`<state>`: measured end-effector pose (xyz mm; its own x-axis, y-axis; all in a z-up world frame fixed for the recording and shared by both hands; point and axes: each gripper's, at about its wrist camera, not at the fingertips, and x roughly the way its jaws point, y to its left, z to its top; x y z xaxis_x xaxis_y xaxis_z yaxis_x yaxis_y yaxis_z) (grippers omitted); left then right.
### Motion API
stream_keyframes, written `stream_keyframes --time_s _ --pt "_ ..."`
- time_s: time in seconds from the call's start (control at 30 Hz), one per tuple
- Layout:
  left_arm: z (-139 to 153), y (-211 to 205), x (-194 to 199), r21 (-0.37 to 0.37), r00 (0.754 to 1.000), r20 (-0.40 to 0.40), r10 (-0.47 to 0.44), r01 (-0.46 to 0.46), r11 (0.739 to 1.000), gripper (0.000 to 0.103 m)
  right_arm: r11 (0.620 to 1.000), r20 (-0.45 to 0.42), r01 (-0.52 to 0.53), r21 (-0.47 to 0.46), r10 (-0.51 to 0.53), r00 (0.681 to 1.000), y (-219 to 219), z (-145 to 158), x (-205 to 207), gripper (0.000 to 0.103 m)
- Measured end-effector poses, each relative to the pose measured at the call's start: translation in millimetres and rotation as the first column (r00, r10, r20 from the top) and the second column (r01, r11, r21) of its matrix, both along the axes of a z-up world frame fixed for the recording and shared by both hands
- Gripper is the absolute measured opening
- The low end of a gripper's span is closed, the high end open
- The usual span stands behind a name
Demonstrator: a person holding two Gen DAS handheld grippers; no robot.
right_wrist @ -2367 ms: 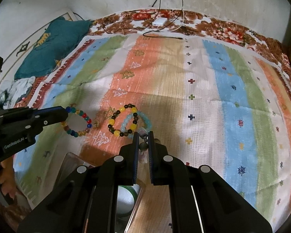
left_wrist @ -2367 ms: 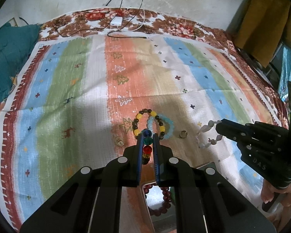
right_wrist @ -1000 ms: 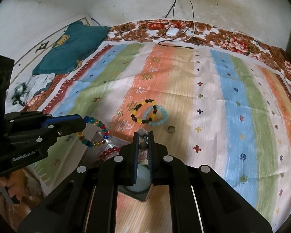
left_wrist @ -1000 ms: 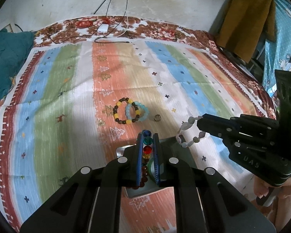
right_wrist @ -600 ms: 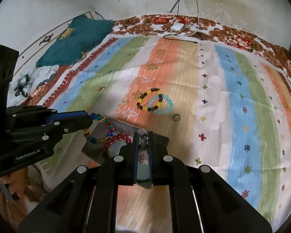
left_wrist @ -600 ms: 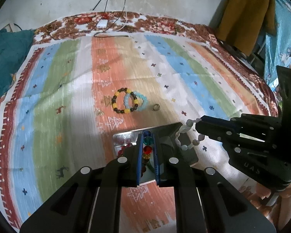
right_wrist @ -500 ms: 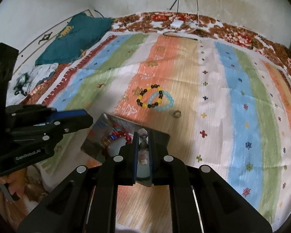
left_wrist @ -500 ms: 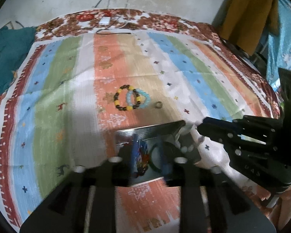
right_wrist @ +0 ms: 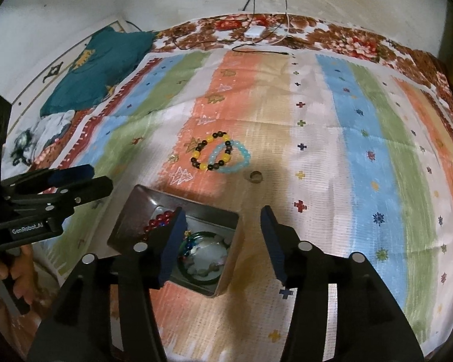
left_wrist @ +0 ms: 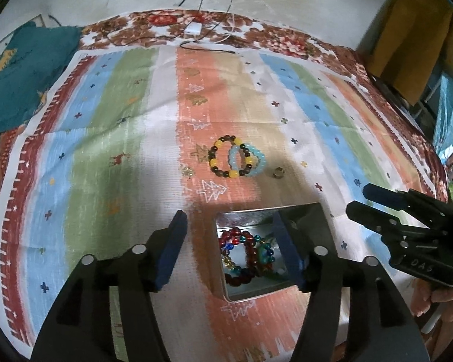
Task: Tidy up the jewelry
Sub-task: 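Open both tools to drop the bracelets into the tin, then move both open tools toward the silver ring and gold charm on the cloth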
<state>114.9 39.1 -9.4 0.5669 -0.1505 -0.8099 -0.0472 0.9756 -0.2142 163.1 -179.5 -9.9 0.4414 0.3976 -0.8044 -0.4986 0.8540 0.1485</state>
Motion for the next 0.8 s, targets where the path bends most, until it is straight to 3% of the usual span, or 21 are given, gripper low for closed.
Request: stream_keyframes --time_s 0.1,0.33,0.5,0.8 --pt "-2.8 5.0 4.5 -0.011 1.0 -0.009 0.013 -0.013 1.0 0.073 1.0 -0.013 0.011 0.009 -0.011 1.0 -2.3 -1.5 5.4 0.06" --pt "-9.3 14.8 19.8 -0.016 0.999 -0.031 0.042 -0.043 0.999 0.083 0.999 -0.04 0.038 0.016 -0.037 0.999 -4.1 -5.0 17.9 0.077" --pt "-16.0 21.8 32.0 -0.032 0.997 -0.055 0.054 -0.056 0.998 0.089 0.999 -0.052 0.051 -0.009 -0.051 0.997 -3.4 -10.3 29.2 0.078" --pt "-27.8 34.4 47.5 -0.057 0.993 -0.098 0.059 -0.065 0.996 0.089 0.998 -0.079 0.059 -0.03 -0.061 0.995 0.7 -21.6 50.3 0.08"
